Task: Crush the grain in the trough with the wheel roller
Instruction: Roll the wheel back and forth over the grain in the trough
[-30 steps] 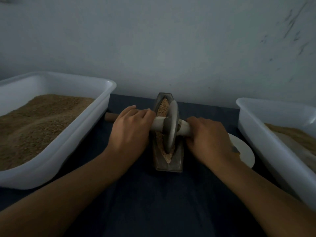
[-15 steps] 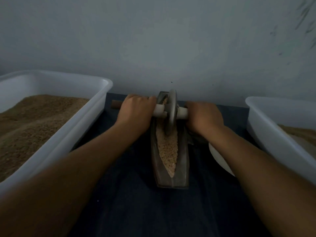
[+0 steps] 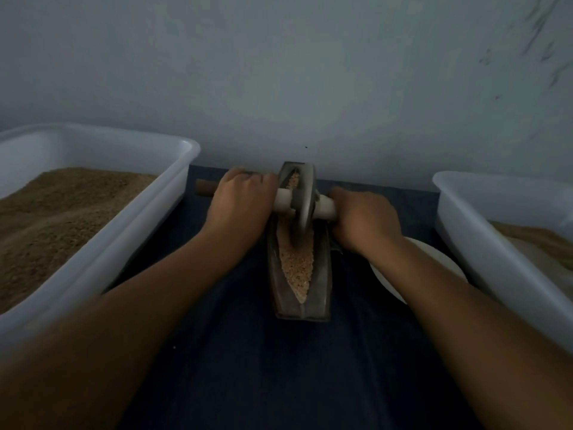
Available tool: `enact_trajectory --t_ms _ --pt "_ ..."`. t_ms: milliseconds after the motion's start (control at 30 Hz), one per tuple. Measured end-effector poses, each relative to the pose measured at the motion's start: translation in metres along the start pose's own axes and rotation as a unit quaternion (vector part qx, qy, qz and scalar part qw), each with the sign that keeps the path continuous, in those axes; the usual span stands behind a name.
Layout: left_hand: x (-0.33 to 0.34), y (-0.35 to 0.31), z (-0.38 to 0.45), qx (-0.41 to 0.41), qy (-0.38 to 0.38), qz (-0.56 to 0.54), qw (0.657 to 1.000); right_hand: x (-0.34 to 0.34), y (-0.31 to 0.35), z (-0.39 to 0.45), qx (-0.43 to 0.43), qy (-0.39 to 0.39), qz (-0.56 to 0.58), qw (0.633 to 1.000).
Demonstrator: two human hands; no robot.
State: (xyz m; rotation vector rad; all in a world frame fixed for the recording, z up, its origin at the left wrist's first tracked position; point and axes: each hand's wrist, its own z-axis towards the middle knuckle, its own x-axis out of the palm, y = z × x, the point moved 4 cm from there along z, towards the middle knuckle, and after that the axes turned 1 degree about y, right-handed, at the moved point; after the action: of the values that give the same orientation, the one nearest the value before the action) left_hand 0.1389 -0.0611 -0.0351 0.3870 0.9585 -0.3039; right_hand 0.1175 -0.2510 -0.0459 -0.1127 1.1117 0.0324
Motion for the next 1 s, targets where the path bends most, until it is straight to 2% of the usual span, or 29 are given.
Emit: enact_trajectory --t_ms 233,333,567,833,1000 --pt "-0.024 -0.011 -0.05 -0.028 -0.055 -0.081 0.995 -0.023 0.012 -0.032 -0.024 -0.037 -0.02 0.999" --pt "-0.035 -0.009 -0.062 -0.042 -0.048 -0.126 0.99 -0.038 0.02 -0.046 -0.039 -0.062 -0.015 0.997" --pt "-0.047 -0.01 -0.076 -0.038 -0.074 -0.152 0.985 -0.053 0.024 -0.068 -0.052 -0.085 -0.009 0.995" --pt "-0.019 -0.011 -0.046 0.008 -0.036 -0.053 0.998 -0.019 0.011 -0.041 -0.013 -0.019 -0.021 1.0" --pt "0.006 0.003 -0.008 0.004 0.002 -0.029 1.0 -0.005 0.006 -0.003 0.007 0.01 -0.046 0.999"
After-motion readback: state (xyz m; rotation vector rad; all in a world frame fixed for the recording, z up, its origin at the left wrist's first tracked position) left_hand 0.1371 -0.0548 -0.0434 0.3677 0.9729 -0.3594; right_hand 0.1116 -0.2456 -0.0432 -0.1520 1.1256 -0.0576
